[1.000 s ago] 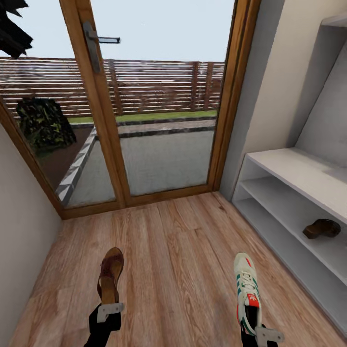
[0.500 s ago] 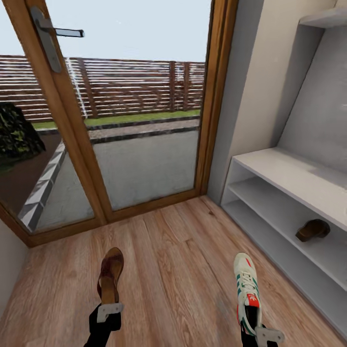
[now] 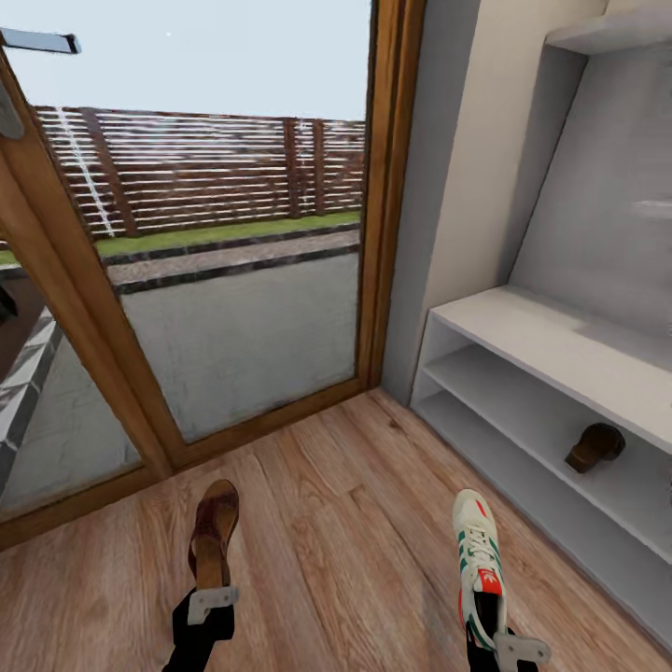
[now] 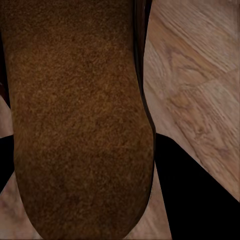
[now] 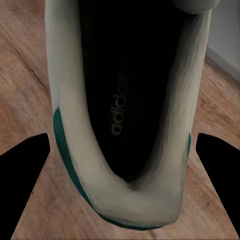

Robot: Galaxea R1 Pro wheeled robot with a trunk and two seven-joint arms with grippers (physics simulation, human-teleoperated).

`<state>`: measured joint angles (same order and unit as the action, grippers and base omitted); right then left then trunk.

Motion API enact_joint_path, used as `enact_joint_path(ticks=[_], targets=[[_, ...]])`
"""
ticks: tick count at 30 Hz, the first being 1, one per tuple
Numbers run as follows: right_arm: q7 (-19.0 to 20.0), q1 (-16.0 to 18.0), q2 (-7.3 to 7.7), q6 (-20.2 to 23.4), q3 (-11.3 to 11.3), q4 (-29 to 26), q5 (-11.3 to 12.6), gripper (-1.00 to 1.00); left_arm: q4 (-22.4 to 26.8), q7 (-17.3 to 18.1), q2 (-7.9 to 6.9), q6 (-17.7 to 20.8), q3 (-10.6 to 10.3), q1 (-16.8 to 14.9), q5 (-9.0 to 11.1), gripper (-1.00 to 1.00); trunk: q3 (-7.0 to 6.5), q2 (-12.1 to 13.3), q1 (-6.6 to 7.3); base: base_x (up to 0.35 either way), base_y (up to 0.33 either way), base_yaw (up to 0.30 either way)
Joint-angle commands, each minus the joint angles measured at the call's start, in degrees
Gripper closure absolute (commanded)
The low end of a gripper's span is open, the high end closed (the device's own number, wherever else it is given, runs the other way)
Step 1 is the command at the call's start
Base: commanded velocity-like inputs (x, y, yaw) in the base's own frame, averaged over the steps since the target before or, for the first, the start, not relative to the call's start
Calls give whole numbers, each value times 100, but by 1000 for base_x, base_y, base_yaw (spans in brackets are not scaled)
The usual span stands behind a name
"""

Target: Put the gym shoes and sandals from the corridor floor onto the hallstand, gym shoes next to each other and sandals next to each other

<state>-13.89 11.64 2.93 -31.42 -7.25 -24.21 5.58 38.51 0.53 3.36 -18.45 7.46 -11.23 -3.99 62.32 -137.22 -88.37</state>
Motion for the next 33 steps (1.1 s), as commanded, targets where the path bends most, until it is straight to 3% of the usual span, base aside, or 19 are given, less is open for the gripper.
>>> enact_joint_path(ticks=[1,20,33], targets=[[-26,5,6,-20,-49,3,57,100,-1,0,6,-18,27,-2,-55,100,5,-2,-2,299,218,-264],[-26,5,6,-18,-49,3,57,100,-1,0,6,-18,28,-2,-41,100,5,-2,-2,288,225,-264],[-26,5,6,-21,-49,3,57,100,-1,0,6,-18,27,-2,-41,100,5,-2,-2,166,231,-264]])
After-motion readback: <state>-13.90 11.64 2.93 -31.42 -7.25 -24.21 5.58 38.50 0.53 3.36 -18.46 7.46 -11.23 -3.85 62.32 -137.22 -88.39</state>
